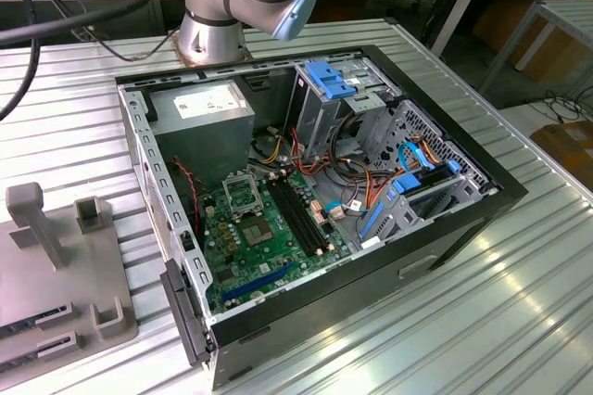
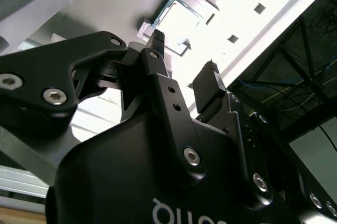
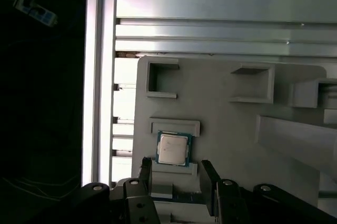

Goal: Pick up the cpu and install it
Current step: 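Pick up the cpu and move it towards the insertion slot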

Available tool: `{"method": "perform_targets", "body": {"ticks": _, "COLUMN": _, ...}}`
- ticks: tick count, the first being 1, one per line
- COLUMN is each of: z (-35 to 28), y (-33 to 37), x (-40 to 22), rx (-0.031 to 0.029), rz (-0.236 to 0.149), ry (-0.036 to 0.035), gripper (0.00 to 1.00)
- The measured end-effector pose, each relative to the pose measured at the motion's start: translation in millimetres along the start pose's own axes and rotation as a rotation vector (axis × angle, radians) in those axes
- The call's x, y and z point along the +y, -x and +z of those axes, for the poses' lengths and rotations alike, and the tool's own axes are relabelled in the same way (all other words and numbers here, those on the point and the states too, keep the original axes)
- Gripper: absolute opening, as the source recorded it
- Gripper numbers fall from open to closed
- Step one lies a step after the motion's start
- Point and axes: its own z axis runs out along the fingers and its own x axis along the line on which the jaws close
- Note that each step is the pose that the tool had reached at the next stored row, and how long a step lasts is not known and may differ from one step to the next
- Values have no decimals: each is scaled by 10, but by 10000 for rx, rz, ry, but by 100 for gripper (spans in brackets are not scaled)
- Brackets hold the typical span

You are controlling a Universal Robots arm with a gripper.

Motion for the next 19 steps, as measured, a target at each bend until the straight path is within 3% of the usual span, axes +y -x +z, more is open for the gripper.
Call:
{"method": "perform_targets", "body": {"ticks": 7, "z": 149, "y": -7, "x": -2, "rx": -2, "rz": 38, "ry": 2, "gripper": 49}}
{"method": "perform_targets", "body": {"ticks": 19, "z": 376, "y": -30, "x": 60, "rx": -10, "rz": 245, "ry": 14, "gripper": 49}}
